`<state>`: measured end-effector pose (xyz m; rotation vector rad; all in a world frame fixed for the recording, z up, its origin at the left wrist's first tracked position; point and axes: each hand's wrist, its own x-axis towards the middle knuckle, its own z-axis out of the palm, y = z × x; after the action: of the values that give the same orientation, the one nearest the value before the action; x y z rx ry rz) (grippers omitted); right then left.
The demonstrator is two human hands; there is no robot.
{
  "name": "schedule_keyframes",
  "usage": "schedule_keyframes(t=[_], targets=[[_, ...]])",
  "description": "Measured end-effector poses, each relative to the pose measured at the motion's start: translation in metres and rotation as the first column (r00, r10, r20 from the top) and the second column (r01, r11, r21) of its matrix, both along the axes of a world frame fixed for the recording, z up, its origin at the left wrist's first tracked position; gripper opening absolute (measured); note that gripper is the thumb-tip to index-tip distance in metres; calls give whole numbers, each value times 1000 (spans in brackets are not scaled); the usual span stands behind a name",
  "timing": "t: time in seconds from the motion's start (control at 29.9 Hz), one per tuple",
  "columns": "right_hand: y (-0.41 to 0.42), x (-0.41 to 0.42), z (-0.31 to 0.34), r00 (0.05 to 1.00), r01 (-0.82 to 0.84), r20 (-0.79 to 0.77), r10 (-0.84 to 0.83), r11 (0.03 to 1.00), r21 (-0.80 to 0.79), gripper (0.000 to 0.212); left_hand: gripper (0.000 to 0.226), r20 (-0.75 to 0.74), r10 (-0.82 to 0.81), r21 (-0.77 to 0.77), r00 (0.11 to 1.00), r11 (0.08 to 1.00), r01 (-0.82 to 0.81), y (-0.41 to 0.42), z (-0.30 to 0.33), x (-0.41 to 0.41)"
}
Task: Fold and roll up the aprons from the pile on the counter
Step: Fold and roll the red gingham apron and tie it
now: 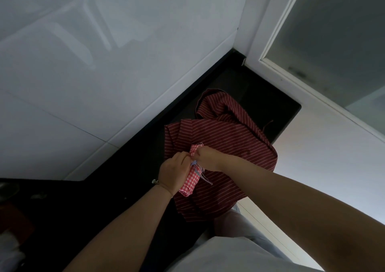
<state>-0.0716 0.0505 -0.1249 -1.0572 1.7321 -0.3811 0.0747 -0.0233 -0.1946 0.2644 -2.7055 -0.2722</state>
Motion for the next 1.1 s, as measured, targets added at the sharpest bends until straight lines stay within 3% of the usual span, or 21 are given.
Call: schedule_keyframes(t=[0.07,0.13,0.23,0.33,0.44,0.47,0.54,0.64,0.74,0.84,0.9,1.04,1.1], targets=[[2,6,-2,986,148,60,-153,986,76,26,20,6,-1,-7,1000,1000,1,-1,1,0],[8,-4,-3,915,368,122,-385,919,142,35,23,20,3,-17,1000,1000,-3,-2,3,1],[19,-4,6,838,516,211,-503,857,-4,37,27,66,22,-16,998,1000,-21,-2,4,1],[28,9,11,652,703,400,-644,711,1,29,28,119,65,41,991,997,-71,1,5,1],[36,27,2,414,861,425,-805,497,103,32,24,176,138,142,975,976,-164,7,14,0],[41,33,-3,414,872,392,-822,482,88,34,24,186,154,171,970,967,-187,9,15,0],[50,43,-12,522,840,297,-799,543,-16,35,25,234,172,267,957,935,-233,13,19,-1],[61,43,-23,665,746,177,-725,655,-119,33,17,348,222,471,911,799,-375,15,25,-5],[63,35,-27,834,546,18,-552,821,-168,32,12,413,302,551,859,667,-500,15,29,-7],[61,31,-30,918,357,-114,-381,916,-185,33,13,449,320,581,834,605,-545,15,32,-8],[58,29,-32,928,321,-126,-349,926,-199,36,14,495,249,563,833,638,-525,10,36,-6],[51,22,-32,943,272,-147,-300,945,-184,37,16,616,10,427,787,835,-345,-11,57,-12],[47,19,-29,953,226,-167,-254,959,-169,26,13,612,-81,450,787,853,-263,-14,64,-17]])
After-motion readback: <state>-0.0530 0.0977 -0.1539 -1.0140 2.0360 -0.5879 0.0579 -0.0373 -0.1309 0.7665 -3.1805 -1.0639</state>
